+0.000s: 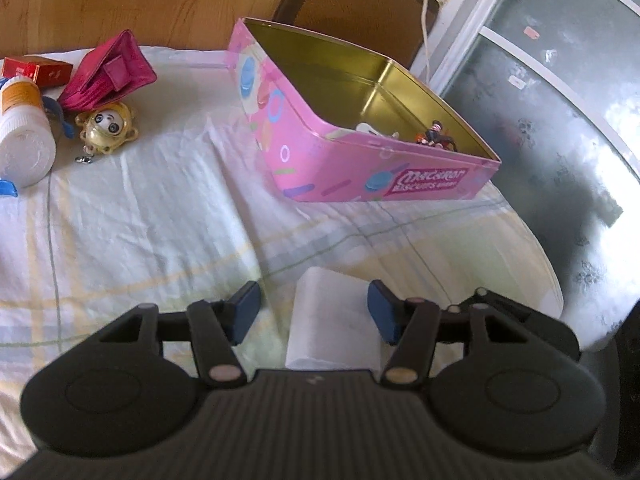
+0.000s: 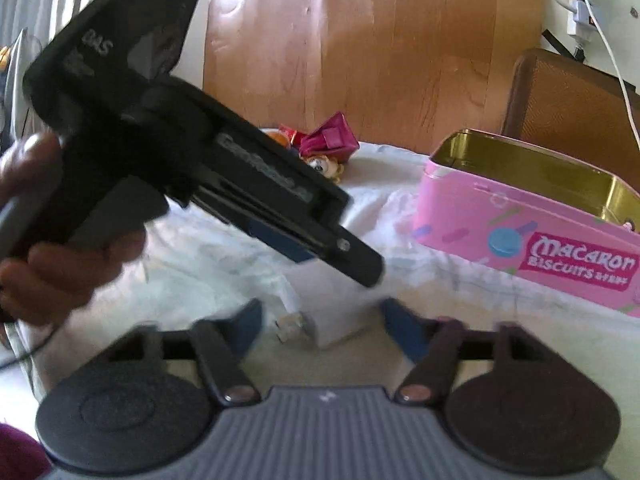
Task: Organize rigid objects
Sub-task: 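Carry the white charger into the pink tin and release it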
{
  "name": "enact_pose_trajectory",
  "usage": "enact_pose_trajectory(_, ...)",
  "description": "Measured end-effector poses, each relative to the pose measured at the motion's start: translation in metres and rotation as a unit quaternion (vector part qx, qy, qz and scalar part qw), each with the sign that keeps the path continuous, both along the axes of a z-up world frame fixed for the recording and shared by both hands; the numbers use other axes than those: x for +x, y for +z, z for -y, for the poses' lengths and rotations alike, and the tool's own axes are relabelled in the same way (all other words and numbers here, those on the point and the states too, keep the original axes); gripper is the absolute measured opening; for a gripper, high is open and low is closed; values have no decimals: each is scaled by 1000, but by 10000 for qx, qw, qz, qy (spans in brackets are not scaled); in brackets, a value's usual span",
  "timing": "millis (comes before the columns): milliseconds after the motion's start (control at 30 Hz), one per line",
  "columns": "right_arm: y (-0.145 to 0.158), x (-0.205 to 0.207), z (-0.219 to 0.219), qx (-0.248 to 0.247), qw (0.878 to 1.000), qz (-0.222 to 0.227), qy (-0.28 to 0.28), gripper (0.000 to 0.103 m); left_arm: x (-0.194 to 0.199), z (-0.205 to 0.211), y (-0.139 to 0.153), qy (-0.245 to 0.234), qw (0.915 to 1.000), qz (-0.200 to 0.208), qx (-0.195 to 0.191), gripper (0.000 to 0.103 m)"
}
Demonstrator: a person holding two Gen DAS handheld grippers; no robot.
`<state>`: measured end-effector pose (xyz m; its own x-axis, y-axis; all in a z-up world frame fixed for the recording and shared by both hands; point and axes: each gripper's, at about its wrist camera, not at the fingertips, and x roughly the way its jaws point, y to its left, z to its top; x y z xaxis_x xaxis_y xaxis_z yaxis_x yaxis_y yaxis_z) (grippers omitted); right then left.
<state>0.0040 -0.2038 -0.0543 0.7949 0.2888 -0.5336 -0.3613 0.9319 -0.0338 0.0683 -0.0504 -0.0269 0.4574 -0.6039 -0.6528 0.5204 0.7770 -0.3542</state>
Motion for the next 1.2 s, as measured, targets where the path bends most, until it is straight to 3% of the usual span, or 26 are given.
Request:
enact_pose_trajectory(200, 1, -9, 35, 386, 9985, -57, -393, 58, -5, 7, 1, -98, 10000, -13, 4, 61)
enact_pose_trajectory(333, 3, -7, 27, 369, 9991, 103, -178, 58, -8, 14, -3, -216, 9997, -88, -10, 61)
enact_pose_trajectory(467, -5, -1, 11, 119, 9997, 192, 0, 39, -13, 17, 0, -97, 9999, -14, 115, 56)
enact_pose_trajectory(567, 9, 1, 22, 442, 9981, 420, -61, 36, -5, 16, 20, -27, 10000, 70, -32, 56)
enact_pose_trajectory(667, 29, 8, 37, 574, 9944, 864, -214, 36, 6, 27, 50, -103, 9988, 412, -253, 56)
enact_pose_trajectory(833, 49, 36, 60, 478, 9853, 1490, -682, 36, 30, 73, 79, -249, 9926, 1177, -188, 56)
enact_pose_trajectory(967, 42, 74, 88, 673, 9837, 1311, -1031, 36, 60, 112, 72, -303, 9903, 1354, -44, 56)
enact_pose_trajectory(1200, 23, 118, 121, 772, 9815, 837, -1541, 34, 99, 141, 41, -284, 9950, 924, -241, 56)
